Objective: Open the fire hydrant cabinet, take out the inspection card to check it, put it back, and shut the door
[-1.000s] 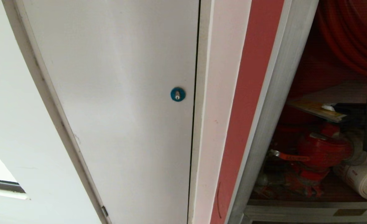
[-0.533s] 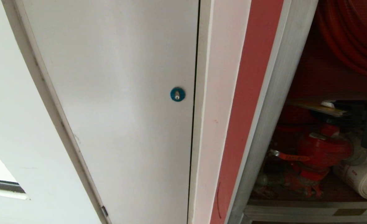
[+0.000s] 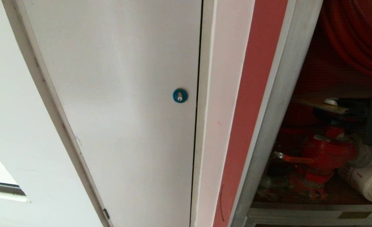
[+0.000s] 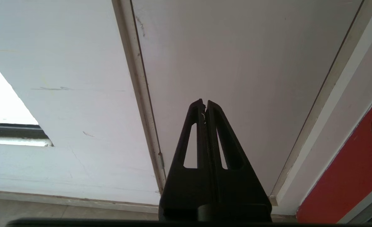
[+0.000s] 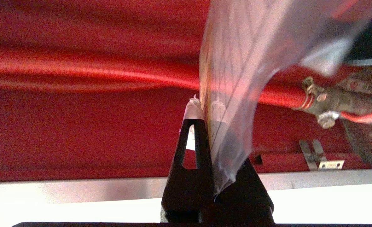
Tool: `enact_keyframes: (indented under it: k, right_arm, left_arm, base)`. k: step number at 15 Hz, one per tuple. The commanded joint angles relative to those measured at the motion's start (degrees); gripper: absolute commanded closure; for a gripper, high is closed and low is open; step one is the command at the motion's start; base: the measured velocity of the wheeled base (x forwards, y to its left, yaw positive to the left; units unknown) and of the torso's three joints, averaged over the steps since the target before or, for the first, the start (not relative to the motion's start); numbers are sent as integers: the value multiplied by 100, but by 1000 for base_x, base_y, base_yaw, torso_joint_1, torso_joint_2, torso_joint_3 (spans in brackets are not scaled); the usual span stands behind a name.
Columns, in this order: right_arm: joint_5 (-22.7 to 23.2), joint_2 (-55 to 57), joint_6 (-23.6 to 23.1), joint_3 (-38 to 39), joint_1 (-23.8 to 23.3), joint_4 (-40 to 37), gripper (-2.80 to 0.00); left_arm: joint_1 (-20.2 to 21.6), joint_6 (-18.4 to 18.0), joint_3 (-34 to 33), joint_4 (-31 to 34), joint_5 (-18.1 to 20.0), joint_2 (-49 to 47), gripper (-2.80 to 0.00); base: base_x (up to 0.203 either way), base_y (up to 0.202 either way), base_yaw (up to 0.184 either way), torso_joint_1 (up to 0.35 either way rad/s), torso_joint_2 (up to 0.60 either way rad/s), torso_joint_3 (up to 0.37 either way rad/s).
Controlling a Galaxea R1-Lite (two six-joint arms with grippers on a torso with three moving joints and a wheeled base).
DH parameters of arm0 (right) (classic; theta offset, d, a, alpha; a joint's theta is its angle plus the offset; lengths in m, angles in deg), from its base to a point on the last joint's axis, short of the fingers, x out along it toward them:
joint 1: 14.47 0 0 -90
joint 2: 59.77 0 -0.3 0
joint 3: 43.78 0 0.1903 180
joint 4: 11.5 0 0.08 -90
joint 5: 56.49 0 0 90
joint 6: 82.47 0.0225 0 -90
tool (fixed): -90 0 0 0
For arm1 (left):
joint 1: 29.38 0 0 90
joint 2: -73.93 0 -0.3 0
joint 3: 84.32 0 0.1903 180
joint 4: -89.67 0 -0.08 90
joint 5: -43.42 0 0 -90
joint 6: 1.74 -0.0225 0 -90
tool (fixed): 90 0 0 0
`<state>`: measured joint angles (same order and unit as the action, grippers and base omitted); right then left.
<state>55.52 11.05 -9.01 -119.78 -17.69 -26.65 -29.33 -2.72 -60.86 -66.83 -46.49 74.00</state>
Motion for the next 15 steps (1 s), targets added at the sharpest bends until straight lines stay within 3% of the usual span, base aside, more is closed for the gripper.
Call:
enact_keyframes:
  k: [1,3,7,8,15]
  right_arm:
    - [29,105,59,-1,-38,70,0]
    - [110,151,309,8,-47,220,0]
    - [137,186,318,8,-56,320,0]
    - [137,186,310,10,-56,320,-280]
    - [293,170,318,184,-56,303,-280]
  left_arm:
    - [4,1,-1,4,0,-7,0]
    - [4,1,-1,-5,0,-7,0]
    - [4,1,-1,4,0,-7,0]
    - [4,1,-1,4,0,-7,0]
    - [4,1,-1,4,0,1,0]
  base:
    - [0,0,0,0,0,0]
    - [0,0,0,0,0,0]
    - [0,0,0,0,0,0]
    - [0,0,0,0,0,0]
    - [0,0,0,0,0,0]
